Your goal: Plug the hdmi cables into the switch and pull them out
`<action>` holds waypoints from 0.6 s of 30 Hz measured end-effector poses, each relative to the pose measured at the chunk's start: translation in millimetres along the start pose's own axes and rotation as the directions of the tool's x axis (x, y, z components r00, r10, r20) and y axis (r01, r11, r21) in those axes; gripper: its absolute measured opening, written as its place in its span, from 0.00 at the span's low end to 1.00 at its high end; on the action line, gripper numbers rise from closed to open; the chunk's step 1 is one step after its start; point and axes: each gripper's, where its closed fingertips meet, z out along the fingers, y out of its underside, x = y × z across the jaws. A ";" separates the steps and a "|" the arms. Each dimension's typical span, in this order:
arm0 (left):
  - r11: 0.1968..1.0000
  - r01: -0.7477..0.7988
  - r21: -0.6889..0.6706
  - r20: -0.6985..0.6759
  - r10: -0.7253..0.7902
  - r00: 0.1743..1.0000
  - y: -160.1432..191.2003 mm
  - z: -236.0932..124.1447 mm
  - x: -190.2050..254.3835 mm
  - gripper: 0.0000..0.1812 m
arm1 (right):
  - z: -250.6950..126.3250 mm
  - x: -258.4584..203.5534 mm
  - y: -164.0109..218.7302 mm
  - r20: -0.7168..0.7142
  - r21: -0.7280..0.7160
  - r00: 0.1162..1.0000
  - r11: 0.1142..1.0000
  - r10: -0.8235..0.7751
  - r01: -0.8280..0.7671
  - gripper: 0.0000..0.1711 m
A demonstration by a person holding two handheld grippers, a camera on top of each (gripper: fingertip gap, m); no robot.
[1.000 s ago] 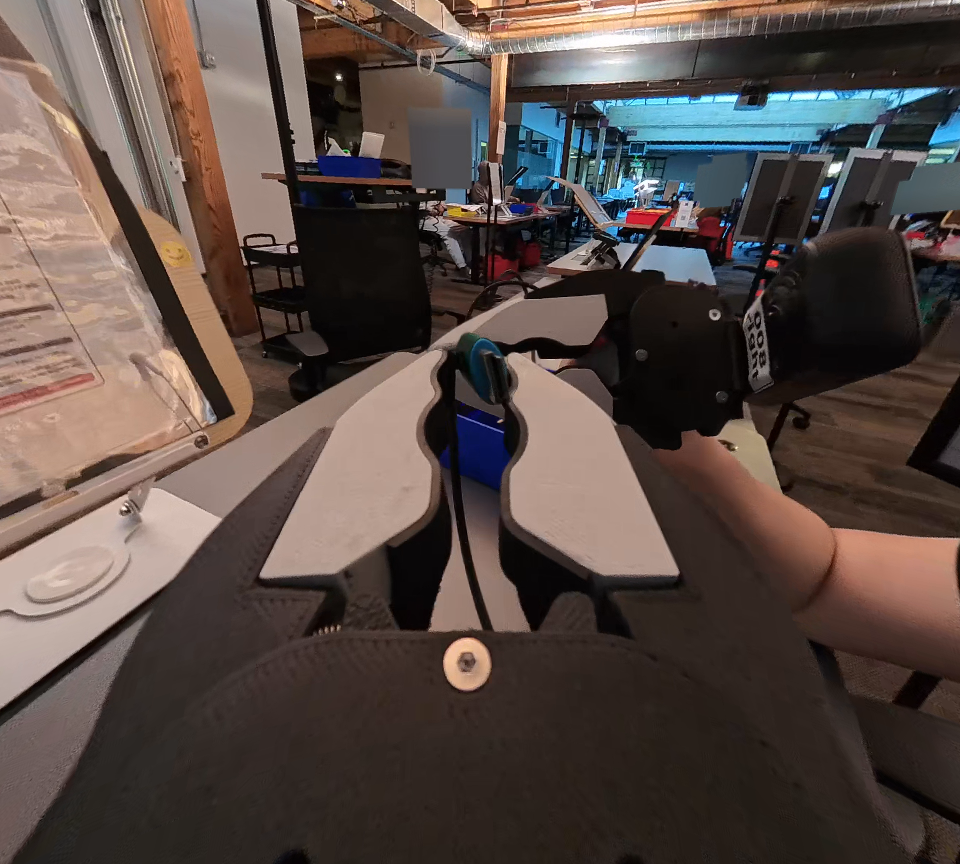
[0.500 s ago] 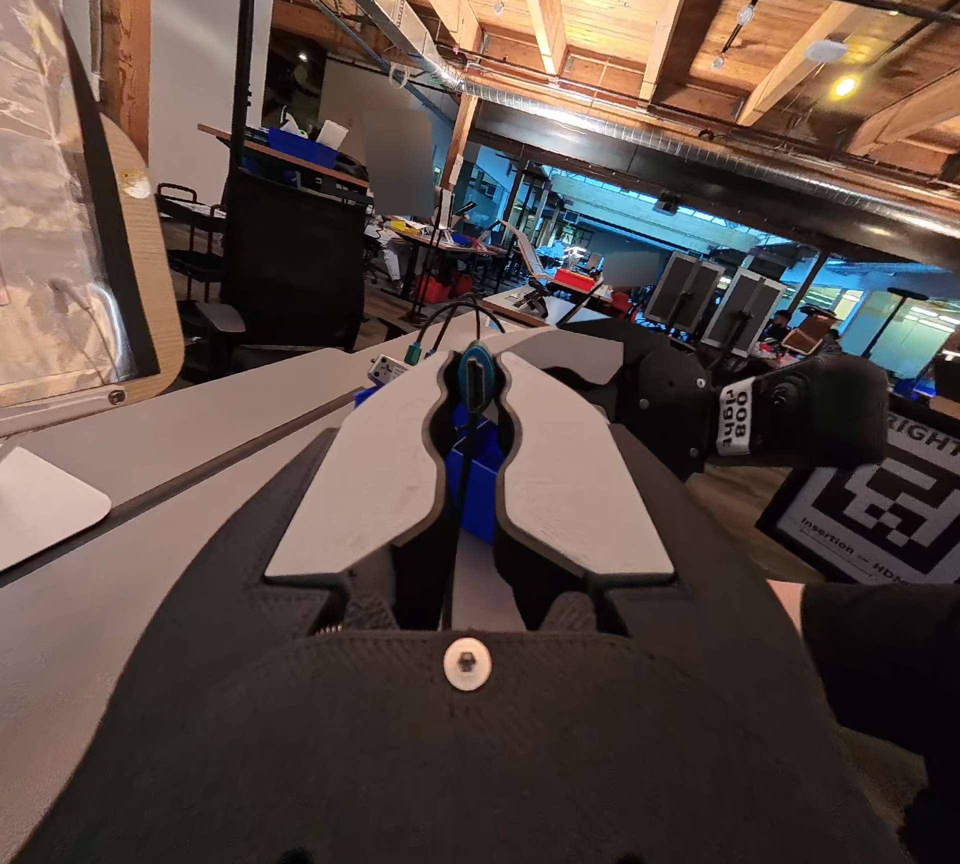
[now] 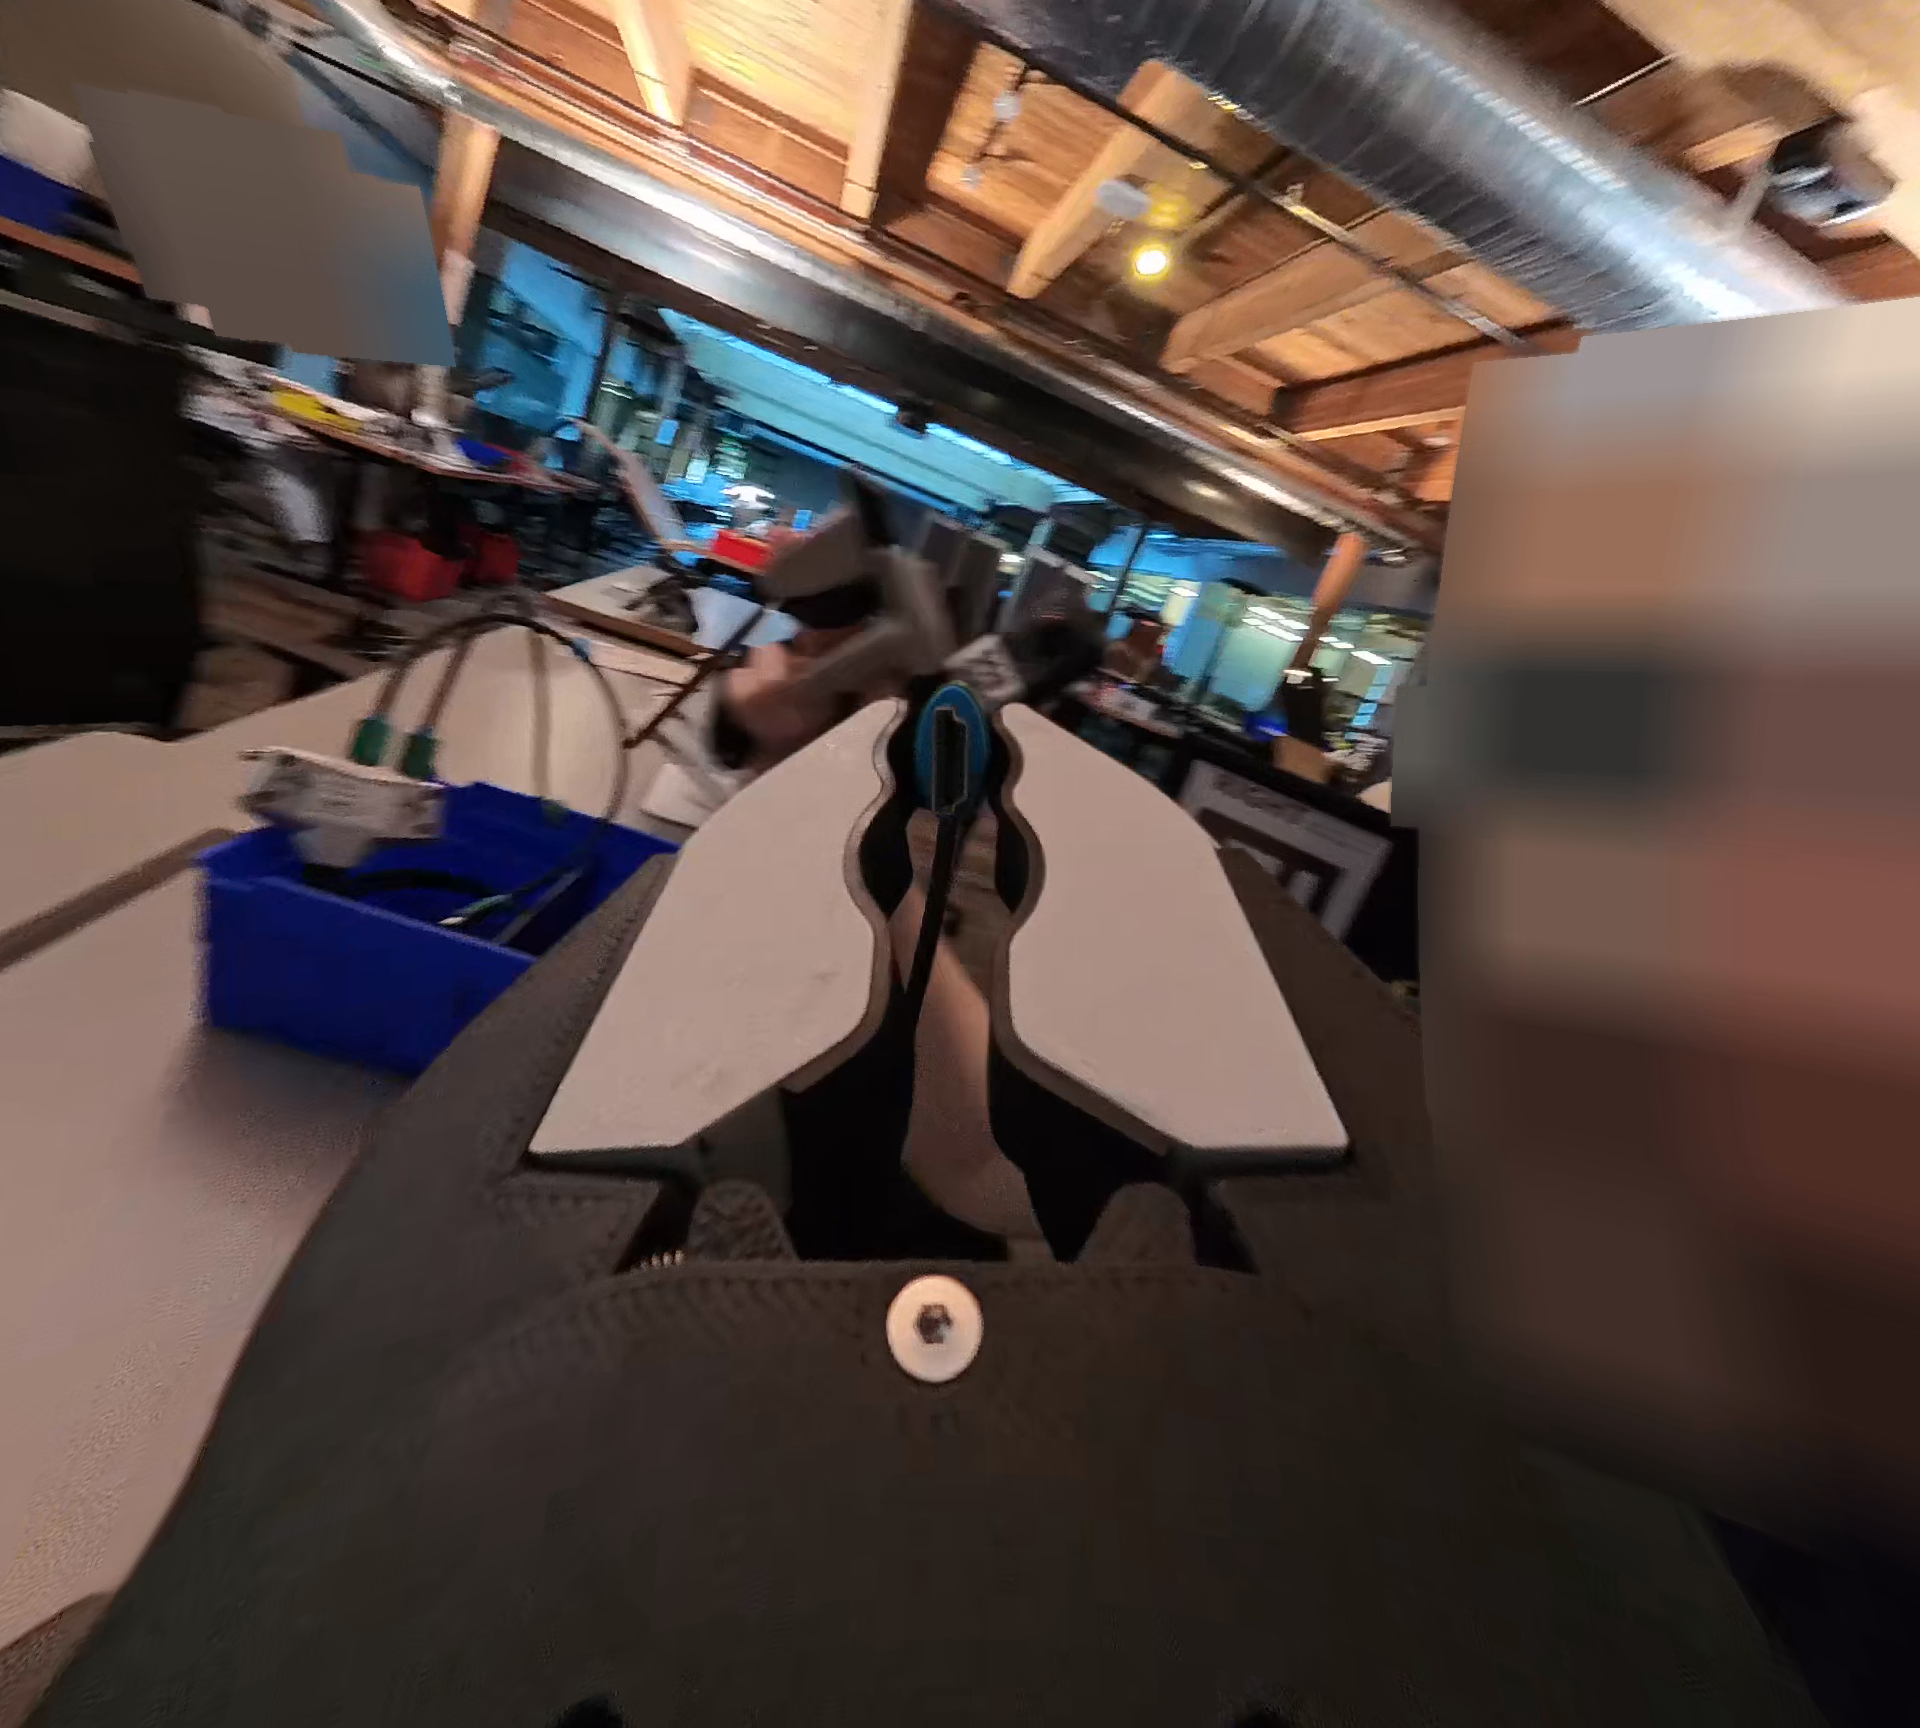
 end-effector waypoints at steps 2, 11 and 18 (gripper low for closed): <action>0.999 0.054 -0.007 -0.073 -0.054 0.996 4.8 7.1 9.1 0.06 | 2.9 5.2 45.3 -0.010 -0.129 0.999 0.991 -0.033 0.032 0.21; 0.993 0.110 -0.045 -0.018 -0.111 0.994 22.1 16.1 -18.6 0.06 | 41.8 -115.4 80.7 0.327 -0.149 0.942 0.981 -0.073 0.128 0.19; 0.984 0.174 -0.045 -0.039 -0.176 0.984 26.1 17.6 -24.1 0.06 | 47.3 -120.3 47.7 0.269 -0.106 0.952 0.977 -0.149 0.183 0.15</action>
